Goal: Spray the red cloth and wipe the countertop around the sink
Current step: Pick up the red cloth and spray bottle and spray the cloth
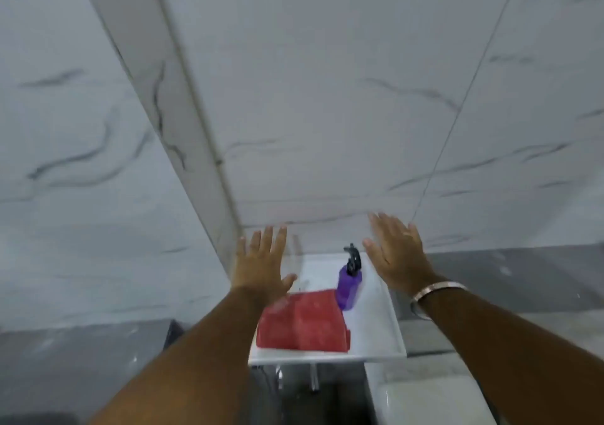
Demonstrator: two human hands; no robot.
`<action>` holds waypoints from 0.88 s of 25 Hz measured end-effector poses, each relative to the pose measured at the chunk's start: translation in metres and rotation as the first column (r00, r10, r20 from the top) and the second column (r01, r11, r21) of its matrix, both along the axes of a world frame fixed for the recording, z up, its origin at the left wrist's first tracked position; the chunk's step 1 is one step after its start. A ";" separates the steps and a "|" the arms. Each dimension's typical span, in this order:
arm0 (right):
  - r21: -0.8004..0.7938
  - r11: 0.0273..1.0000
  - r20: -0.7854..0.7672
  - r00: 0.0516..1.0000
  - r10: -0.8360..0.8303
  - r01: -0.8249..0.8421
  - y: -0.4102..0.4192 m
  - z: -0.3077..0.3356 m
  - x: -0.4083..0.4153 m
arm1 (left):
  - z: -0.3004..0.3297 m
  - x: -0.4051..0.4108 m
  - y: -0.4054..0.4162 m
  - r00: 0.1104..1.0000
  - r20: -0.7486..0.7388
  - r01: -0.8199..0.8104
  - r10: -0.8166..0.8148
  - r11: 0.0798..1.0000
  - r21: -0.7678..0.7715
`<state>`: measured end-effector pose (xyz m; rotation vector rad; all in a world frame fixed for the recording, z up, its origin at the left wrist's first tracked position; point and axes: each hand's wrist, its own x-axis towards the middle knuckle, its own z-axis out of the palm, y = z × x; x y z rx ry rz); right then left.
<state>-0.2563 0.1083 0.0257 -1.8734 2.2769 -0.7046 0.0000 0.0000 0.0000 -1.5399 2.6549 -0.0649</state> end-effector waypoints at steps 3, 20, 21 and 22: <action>0.131 0.984 0.439 0.897 0.050 -0.119 0.006 -0.056 0.014 | -0.064 0.005 0.006 0.998 0.065 -0.013 -0.004 0.966 0.260; -0.022 0.996 0.662 0.748 -0.048 0.083 -0.020 -0.110 0.024 | -0.109 0.008 -0.021 0.997 0.007 -0.045 0.072 0.542 0.839; -0.035 0.994 0.675 0.736 -0.055 0.106 -0.021 -0.106 0.023 | -0.104 0.008 -0.020 0.995 -0.001 -0.051 0.100 0.511 0.858; -0.038 0.992 0.702 0.709 -0.062 0.124 -0.020 -0.102 0.022 | -0.098 0.008 -0.019 0.992 0.000 -0.062 0.126 0.484 0.873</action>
